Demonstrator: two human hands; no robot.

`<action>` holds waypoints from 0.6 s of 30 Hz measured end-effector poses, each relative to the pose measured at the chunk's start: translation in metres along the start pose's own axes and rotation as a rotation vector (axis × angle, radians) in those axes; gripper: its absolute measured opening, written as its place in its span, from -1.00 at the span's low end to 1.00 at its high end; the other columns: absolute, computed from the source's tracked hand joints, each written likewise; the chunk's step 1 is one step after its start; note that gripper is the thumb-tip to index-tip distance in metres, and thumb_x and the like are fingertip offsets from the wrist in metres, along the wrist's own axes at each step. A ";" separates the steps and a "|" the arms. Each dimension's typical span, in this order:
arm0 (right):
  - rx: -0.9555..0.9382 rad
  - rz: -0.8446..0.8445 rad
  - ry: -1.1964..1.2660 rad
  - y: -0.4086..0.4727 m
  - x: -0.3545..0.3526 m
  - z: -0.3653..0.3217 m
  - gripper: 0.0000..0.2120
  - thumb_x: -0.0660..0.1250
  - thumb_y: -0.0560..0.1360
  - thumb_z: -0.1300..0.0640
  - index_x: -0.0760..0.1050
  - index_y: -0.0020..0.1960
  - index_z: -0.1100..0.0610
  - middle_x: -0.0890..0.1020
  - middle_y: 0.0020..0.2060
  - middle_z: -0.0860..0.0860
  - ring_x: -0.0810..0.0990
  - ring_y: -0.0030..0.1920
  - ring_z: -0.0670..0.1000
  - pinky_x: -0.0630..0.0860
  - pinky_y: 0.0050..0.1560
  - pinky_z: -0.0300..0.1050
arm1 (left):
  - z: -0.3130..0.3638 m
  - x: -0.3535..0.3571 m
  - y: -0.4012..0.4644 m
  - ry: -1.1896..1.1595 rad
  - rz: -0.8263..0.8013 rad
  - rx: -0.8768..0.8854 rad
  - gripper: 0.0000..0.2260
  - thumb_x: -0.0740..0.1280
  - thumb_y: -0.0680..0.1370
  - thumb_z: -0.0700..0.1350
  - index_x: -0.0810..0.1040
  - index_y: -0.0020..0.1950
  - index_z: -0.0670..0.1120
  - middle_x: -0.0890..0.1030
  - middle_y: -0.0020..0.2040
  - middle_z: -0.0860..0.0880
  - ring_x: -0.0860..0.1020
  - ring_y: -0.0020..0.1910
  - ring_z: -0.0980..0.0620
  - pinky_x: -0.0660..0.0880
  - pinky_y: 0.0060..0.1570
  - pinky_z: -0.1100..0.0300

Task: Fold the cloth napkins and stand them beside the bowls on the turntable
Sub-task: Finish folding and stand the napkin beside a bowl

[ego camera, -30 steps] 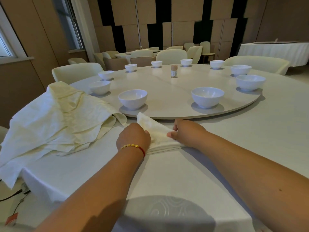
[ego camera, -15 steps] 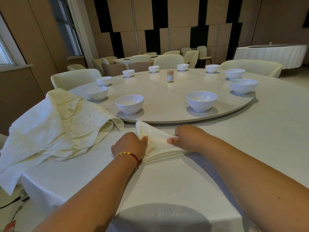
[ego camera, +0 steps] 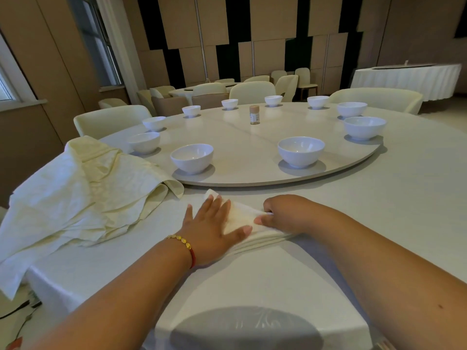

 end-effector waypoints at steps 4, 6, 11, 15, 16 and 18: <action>0.019 -0.010 0.032 -0.003 -0.003 0.000 -0.65 0.16 0.58 -0.20 0.43 -0.03 0.09 0.50 -0.17 0.01 0.45 -0.15 0.02 0.29 -0.25 -0.15 | -0.005 0.005 0.004 0.042 -0.043 -0.002 0.06 -0.27 0.18 0.56 -0.19 0.57 0.01 -0.19 0.58 0.05 -0.25 0.53 0.09 -0.23 0.48 -0.15; 0.031 0.065 0.081 -0.006 -0.008 -0.005 -0.59 0.15 0.55 -0.25 0.44 -0.01 0.10 0.53 -0.16 0.00 0.49 -0.13 0.02 0.32 -0.22 -0.15 | -0.005 0.006 0.005 0.057 -0.047 0.001 0.04 -0.21 0.22 0.58 -0.19 0.57 0.02 -0.19 0.58 0.05 -0.25 0.53 0.09 -0.23 0.48 -0.15; -0.278 0.389 0.539 -0.023 -0.025 -0.038 -0.30 -0.09 0.49 -0.35 0.35 0.40 0.06 0.45 0.31 -0.05 0.37 0.33 -0.05 0.31 0.32 -0.11 | -0.008 0.011 0.008 0.052 -0.009 0.005 0.02 -0.16 0.25 0.60 -0.22 0.57 0.06 -0.22 0.57 0.04 -0.28 0.52 0.10 -0.24 0.48 -0.16; -0.323 -0.042 0.936 -0.020 0.013 -0.050 -0.23 -0.01 0.36 -0.51 0.19 0.49 -0.20 0.31 0.37 -0.30 0.29 0.43 -0.17 0.14 0.49 -0.09 | -0.007 0.011 0.008 0.022 0.003 0.049 -0.05 -0.18 0.30 0.58 -0.19 0.57 0.09 -0.18 0.58 0.05 -0.23 0.54 0.09 -0.20 0.49 -0.14; -0.322 -0.121 0.947 -0.017 0.021 -0.048 -0.21 0.01 0.28 -0.59 0.18 0.44 -0.33 0.32 0.31 -0.40 0.31 0.40 -0.21 0.16 0.49 -0.07 | -0.008 0.010 0.007 0.014 -0.009 0.055 -0.13 -0.15 0.39 0.52 -0.18 0.57 0.09 -0.17 0.58 0.04 -0.23 0.54 0.08 -0.19 0.50 -0.11; -0.298 -0.211 0.934 -0.013 0.028 -0.042 -0.14 0.03 0.15 -0.67 0.17 0.40 -0.38 0.36 0.25 -0.43 0.36 0.34 -0.24 0.17 0.46 -0.11 | -0.012 0.005 0.005 0.010 -0.020 0.055 -0.34 -0.12 0.57 0.32 -0.18 0.58 0.04 -0.18 0.58 0.02 -0.23 0.53 0.09 -0.20 0.51 -0.03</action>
Point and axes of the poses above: each hand's wrist, its own y-axis towards the middle knuckle, its own x-axis out of the palm, z = x × y, the point moved 3 cm from there along y, towards the middle knuckle
